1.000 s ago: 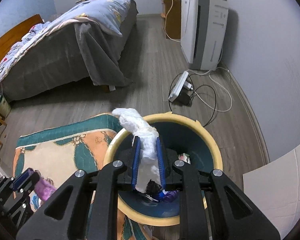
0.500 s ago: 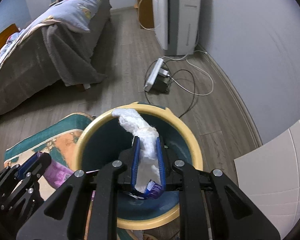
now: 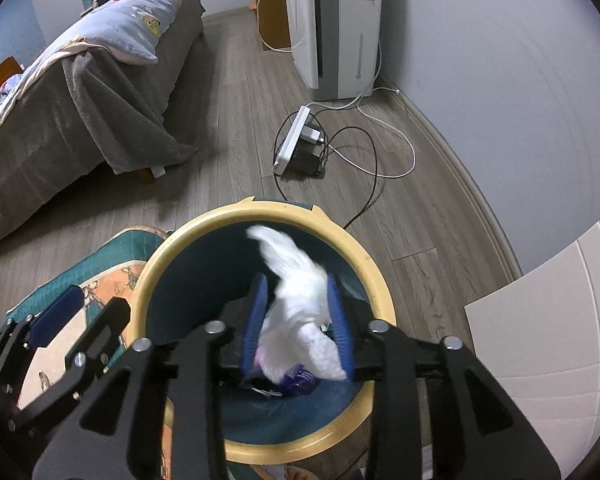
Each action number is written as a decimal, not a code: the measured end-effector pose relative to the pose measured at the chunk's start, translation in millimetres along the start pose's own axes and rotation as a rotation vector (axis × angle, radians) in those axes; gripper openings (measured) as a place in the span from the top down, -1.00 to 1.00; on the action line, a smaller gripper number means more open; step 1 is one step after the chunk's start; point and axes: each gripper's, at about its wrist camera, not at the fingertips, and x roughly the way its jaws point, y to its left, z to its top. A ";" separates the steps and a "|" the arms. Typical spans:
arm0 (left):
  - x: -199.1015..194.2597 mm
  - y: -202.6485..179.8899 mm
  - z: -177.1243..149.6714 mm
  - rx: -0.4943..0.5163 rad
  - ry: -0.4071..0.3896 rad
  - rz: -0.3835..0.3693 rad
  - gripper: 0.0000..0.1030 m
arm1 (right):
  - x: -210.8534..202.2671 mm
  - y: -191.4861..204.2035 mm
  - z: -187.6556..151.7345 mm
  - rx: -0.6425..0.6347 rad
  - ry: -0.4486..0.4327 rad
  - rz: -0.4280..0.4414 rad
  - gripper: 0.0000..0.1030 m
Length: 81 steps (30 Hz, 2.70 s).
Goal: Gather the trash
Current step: 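Carry the packet and tissue over the bin and open both tools to drop them, then move both tools back over the remaining trash on the cushion, then grasp the blue face mask with the left tool while the right tool grasps the blue glove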
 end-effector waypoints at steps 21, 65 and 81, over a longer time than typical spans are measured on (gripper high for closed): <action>-66.4 93.2 -51.9 -0.093 -0.011 0.161 -0.88 | -56.9 34.9 4.6 -0.054 -0.152 -0.062 -0.89; -156.4 270.3 -219.5 -0.320 0.100 0.328 -0.90 | -44.5 254.9 -128.0 -0.390 0.060 0.210 -0.89; -93.0 239.8 -229.4 -0.124 0.283 0.199 -0.43 | 8.4 259.1 -154.3 -0.442 0.289 0.230 -0.26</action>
